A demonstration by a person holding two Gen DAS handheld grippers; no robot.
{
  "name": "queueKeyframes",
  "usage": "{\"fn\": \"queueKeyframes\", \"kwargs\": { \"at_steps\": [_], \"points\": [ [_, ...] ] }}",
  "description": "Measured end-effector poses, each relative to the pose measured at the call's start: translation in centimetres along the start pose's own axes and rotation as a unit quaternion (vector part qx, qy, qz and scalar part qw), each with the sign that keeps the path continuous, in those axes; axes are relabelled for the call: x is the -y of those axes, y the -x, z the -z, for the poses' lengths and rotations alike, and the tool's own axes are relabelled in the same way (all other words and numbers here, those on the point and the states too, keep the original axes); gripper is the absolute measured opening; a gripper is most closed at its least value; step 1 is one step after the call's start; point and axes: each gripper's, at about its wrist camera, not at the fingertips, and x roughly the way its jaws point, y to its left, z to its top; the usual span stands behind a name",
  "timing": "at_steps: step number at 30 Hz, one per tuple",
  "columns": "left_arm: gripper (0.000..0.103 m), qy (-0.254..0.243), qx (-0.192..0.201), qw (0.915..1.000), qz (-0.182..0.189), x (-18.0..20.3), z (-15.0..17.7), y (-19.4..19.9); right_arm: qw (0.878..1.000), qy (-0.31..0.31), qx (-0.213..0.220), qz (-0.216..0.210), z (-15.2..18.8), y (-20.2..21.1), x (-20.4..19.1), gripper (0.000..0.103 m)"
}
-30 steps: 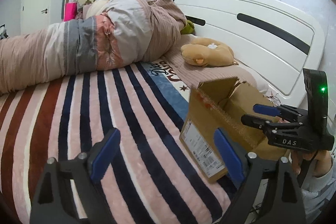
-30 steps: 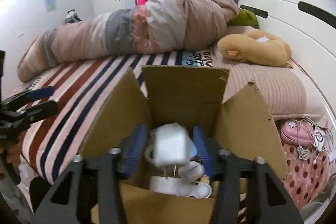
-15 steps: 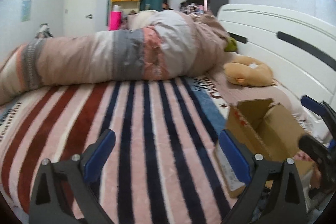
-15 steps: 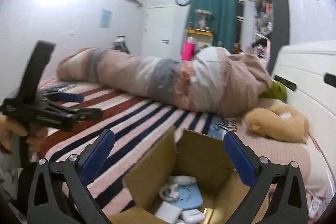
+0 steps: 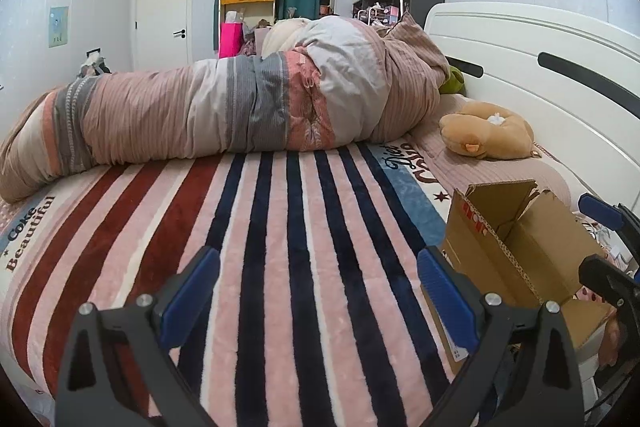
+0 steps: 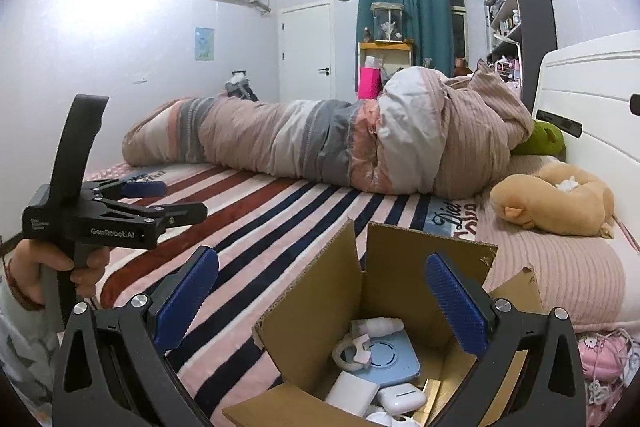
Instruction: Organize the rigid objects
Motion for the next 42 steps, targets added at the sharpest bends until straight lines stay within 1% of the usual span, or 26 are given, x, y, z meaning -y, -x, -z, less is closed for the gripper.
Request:
{"fn": "queueKeyframes", "kwargs": {
  "at_steps": [11, 19, 42],
  "points": [
    [0.098, 0.001, 0.001, 1.0, -0.001, 0.0, 0.2, -0.1, 1.0, -0.013, -0.005, 0.002, 0.2, -0.3, 0.6, 0.103],
    [0.098, 0.001, 0.002, 1.0, 0.0, 0.0, 0.2, -0.1, 1.0, -0.011, -0.004, 0.001, 0.1, -0.2, 1.0, 0.103],
    [0.098, 0.003, 0.017, 0.9998, -0.006, -0.2, 0.0, 0.6, 0.999, -0.028, 0.007, 0.014, 0.3, -0.4, -0.2, 0.103]
  ]
}}
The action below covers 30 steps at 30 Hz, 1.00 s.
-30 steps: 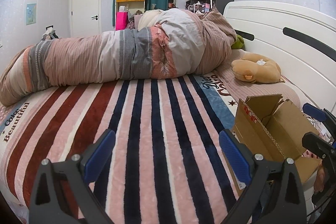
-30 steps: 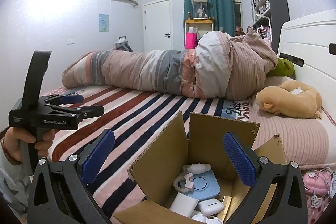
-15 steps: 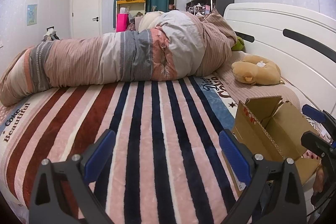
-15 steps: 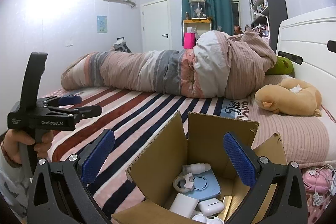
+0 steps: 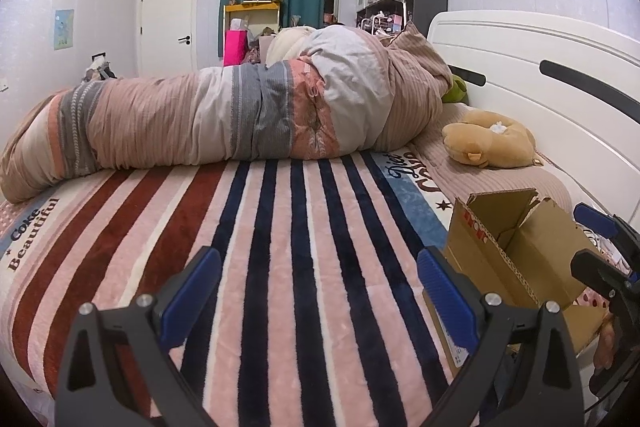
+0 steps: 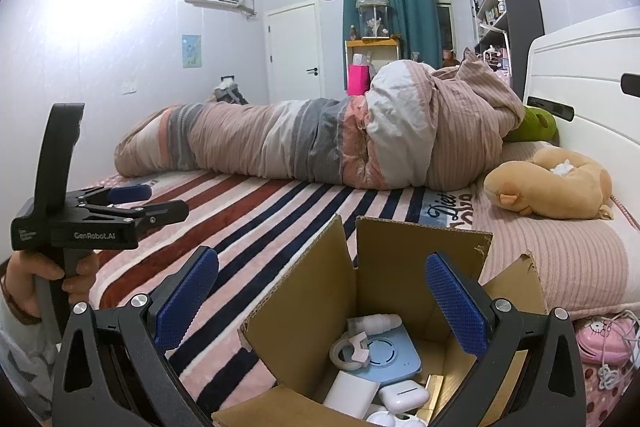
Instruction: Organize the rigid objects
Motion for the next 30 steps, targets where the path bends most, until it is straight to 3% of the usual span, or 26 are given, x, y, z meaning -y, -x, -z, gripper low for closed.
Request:
{"fn": "queueKeyframes", "kwargs": {
  "at_steps": [30],
  "points": [
    [0.098, 0.005, 0.004, 1.0, -0.002, -0.21, -0.23, 0.08, 1.0, -0.01, 0.015, 0.016, -0.57, 0.2, -1.02, 0.103]
  ]
}}
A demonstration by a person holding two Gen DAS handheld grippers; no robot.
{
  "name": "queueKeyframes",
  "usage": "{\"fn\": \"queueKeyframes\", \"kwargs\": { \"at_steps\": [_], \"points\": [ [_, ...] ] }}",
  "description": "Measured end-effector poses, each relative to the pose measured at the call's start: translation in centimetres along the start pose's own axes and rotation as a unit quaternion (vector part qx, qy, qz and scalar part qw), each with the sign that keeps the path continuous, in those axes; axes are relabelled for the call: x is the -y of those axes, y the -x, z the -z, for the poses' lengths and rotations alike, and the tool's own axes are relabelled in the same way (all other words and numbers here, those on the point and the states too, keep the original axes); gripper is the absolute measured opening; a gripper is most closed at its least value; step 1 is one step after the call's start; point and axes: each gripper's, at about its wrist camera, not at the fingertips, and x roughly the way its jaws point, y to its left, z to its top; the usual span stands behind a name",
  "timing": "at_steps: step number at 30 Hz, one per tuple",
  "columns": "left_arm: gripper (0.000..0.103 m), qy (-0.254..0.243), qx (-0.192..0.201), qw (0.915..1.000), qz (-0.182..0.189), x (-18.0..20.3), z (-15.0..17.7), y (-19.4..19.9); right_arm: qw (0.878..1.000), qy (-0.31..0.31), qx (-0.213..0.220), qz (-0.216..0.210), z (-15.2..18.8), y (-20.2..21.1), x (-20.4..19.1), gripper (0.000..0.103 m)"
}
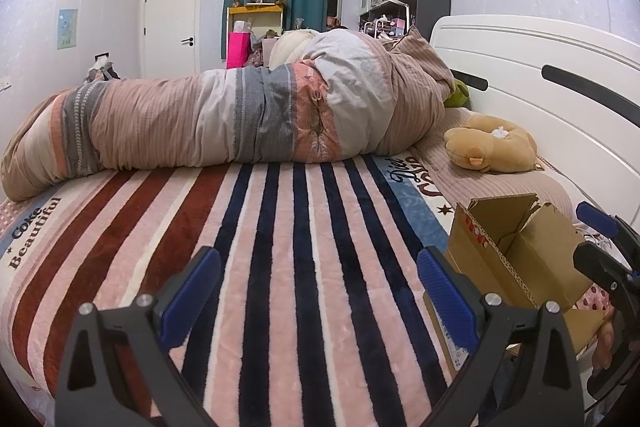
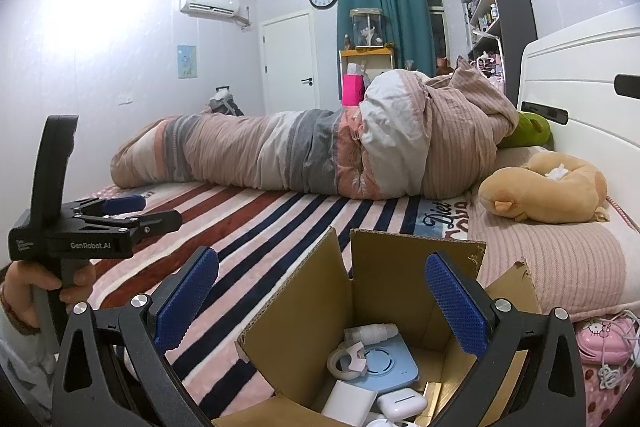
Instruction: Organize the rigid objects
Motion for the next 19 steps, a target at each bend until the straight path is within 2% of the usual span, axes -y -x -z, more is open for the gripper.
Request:
{"fn": "queueKeyframes", "kwargs": {
  "at_steps": [19],
  "points": [
    [0.098, 0.0, 0.0, 1.0, -0.002, 0.0, 0.05, 0.06, 1.0, -0.003, 0.003, 0.004, -0.08, -0.04, -0.1, 0.103]
  ]
}}
